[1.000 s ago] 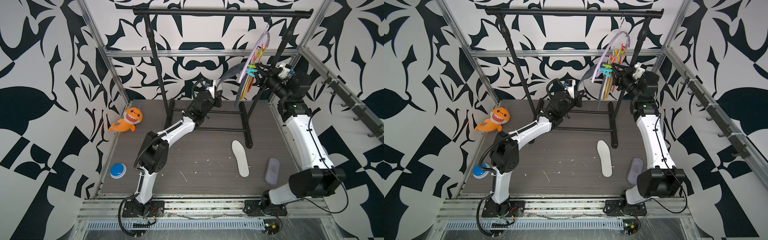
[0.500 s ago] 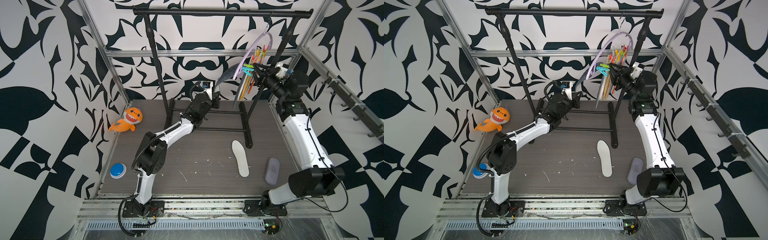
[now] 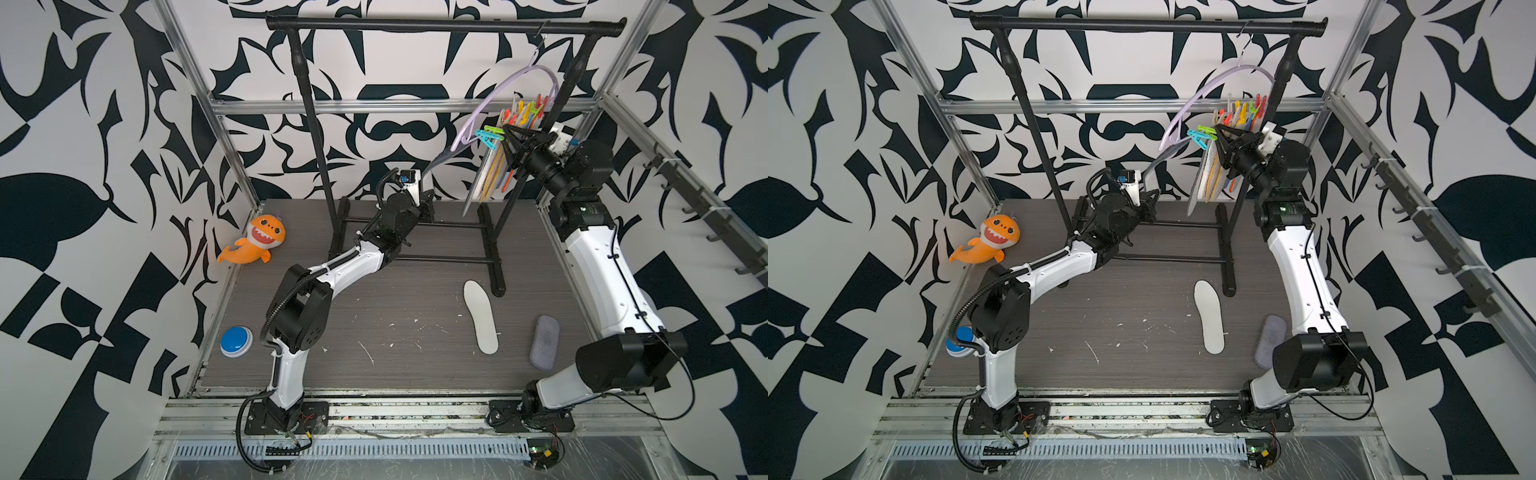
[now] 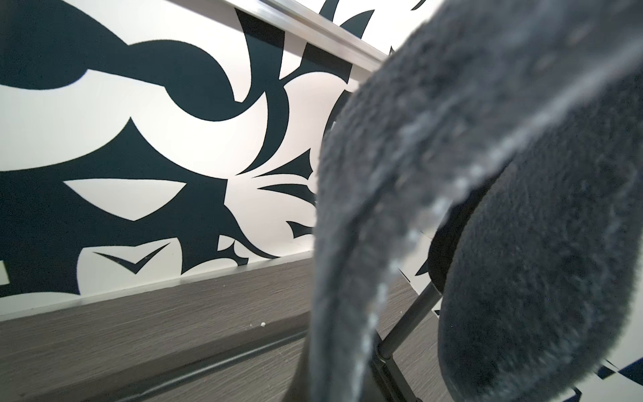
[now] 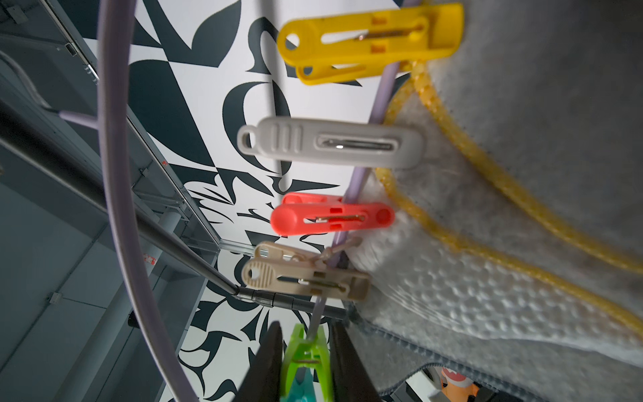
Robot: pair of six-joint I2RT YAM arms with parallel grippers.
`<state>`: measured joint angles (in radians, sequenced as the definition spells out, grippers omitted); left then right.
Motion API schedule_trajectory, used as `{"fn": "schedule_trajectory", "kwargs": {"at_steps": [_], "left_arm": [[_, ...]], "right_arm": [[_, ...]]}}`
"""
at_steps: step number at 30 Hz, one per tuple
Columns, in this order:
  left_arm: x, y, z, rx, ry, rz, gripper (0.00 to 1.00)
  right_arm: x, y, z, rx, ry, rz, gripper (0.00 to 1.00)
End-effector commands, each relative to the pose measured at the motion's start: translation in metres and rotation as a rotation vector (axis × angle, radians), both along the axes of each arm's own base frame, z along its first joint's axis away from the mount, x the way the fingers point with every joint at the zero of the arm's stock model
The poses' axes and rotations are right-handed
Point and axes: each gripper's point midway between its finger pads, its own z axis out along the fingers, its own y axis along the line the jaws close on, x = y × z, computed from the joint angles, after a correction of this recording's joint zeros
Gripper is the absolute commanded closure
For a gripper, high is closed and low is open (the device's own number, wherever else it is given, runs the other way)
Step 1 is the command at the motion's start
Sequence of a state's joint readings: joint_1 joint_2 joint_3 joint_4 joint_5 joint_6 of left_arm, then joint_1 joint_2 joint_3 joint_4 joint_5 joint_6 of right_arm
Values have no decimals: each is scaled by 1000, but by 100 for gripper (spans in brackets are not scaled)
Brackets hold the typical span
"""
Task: Take the shoe insoles off the hanger
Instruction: Open the clamp at the hanger.
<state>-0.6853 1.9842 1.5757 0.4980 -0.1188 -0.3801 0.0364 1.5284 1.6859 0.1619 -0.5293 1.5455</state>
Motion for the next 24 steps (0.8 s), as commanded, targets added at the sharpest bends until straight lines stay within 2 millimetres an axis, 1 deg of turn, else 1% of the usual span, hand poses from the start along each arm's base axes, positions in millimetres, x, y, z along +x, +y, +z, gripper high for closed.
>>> {"fn": "schedule_trajectory", "kwargs": {"at_steps": [1,7,15,24], "left_arm": [[-7,9,32,-67,-49,5,100],[-10,11,28,-70,-41,1,100],[-13,7,21,-63,-32,-24,100],[-16,7,16,-62,-25,-37,100]], "right_arm": [[-15,3,36,2,-114,-5,73],[-14,6,37,2,-117,-10,70],[-11,17,36,0,-119,-3,70],[-12,17,33,0,-110,-22,71]]}}
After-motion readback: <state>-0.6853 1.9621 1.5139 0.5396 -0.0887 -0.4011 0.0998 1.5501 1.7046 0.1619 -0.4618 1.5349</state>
